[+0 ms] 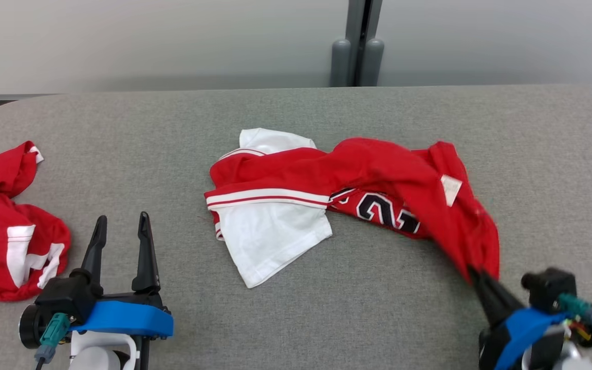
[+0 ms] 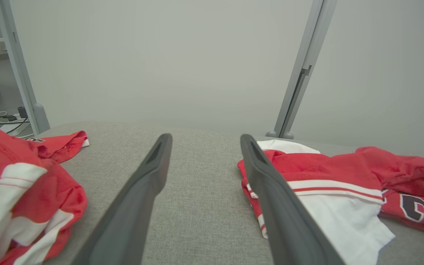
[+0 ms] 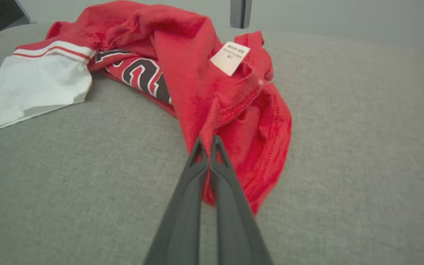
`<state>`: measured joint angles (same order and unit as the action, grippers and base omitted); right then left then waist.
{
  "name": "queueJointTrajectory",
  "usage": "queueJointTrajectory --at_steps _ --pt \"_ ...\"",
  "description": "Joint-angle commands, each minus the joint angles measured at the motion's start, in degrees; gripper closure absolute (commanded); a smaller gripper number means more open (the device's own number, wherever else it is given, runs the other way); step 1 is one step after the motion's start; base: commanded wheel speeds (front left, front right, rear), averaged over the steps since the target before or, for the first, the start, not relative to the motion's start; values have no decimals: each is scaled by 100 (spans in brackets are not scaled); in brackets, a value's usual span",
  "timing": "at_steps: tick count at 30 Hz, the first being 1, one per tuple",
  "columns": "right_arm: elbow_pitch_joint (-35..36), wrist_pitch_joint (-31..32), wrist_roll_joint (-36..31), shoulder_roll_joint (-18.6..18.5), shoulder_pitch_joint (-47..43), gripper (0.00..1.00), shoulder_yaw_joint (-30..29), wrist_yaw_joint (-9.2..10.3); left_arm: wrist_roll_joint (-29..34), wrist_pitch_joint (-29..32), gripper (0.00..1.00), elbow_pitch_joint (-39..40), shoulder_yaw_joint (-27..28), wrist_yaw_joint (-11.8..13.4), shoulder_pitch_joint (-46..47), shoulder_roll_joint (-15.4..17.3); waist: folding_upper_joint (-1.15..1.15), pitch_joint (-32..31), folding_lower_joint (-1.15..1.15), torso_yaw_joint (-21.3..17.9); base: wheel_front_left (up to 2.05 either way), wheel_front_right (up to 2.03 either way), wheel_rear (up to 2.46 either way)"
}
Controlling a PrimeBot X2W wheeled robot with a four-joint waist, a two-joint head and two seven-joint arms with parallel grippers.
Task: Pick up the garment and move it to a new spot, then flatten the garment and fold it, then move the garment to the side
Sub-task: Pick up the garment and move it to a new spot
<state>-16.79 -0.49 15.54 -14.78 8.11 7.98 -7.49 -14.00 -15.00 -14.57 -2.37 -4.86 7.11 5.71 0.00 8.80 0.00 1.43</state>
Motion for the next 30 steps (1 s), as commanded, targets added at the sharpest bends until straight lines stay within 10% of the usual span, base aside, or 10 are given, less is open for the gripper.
queueJointTrajectory --at_steps 1,7,8,9,10,19,30 --pt "282 193 94 17 -347 100 60 -1 35 -26 0 29 58 4 -30 36 0 -12 0 -51 0 0 0" --pt "1187 1209 420 122 -1423 100 -72 0 41 -26 0 47 158 -12 -49 59 0 -58 0 -214 0 0 0" --pt "1323 1373 438 149 -1547 78 -155 -1 44 -26 0 49 175 -15 -53 63 0 -62 0 -238 0 0 0" --pt "1448 1538 464 201 -1647 22 -293 -1 49 -26 0 49 181 -21 -52 63 0 -66 0 -257 0 0 0" --pt "1605 1653 466 245 -1706 0 -405 -1 56 -26 0 46 186 -20 -48 59 0 -72 0 -272 0 0 0" --pt "2885 2629 -40 756 -1466 0 -1410 -1 96 -26 0 -21 120 -68 -50 7 0 -157 0 -279 0 0 0" --pt "1439 3330 -774 622 -130 0 -1152 -1 109 -26 0 -60 77 -121 37 33 0 -56 0 -77 0 0 0"
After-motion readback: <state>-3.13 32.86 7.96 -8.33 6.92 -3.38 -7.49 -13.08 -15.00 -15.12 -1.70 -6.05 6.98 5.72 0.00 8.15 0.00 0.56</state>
